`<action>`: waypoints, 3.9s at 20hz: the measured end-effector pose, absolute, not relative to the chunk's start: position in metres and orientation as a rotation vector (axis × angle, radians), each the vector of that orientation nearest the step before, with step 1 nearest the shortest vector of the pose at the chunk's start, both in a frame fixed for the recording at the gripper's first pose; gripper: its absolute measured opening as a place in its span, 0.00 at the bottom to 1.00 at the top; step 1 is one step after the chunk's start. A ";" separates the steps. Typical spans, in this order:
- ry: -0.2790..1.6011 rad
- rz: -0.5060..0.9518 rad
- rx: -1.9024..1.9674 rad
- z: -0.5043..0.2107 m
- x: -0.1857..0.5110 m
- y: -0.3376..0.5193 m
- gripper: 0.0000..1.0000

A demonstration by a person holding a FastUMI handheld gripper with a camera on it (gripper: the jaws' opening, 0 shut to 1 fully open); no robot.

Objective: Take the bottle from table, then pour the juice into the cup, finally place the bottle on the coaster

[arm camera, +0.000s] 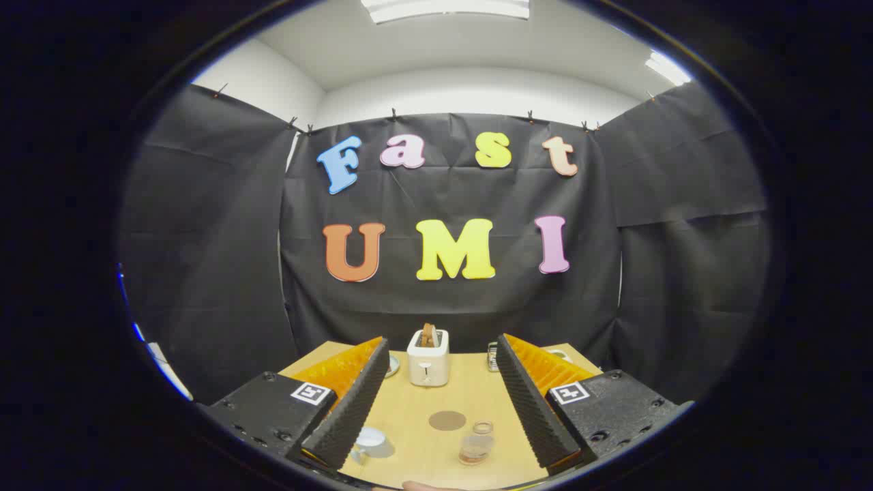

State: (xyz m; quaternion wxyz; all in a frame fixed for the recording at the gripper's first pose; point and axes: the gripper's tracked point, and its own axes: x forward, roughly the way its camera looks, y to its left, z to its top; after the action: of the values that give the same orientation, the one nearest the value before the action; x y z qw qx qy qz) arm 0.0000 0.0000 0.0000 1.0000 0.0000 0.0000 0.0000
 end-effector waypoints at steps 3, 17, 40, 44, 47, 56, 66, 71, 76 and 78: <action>-0.023 0.010 0.013 0.005 -0.003 0.000 1.00; -0.055 -0.001 -0.014 0.001 -0.004 -0.007 1.00; -0.093 -0.016 -0.013 -0.056 0.013 -0.026 1.00; -0.052 -0.038 -0.026 -0.087 0.023 -0.037 1.00; -0.035 -0.026 -0.035 -0.109 0.030 -0.038 1.00; 0.058 -0.073 0.007 -0.171 0.044 -0.061 1.00; 0.089 -0.062 -0.066 -0.233 0.054 -0.061 1.00; 0.124 -0.072 -0.030 -0.257 0.066 -0.062 1.00; 0.142 -0.090 -0.032 -0.285 0.072 -0.067 1.00; 0.144 -0.097 -0.025 -0.294 0.076 -0.069 1.00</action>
State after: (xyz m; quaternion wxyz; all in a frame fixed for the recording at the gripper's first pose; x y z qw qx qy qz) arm 0.0756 -0.0689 -0.2937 0.9961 -0.0127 0.0719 -0.0486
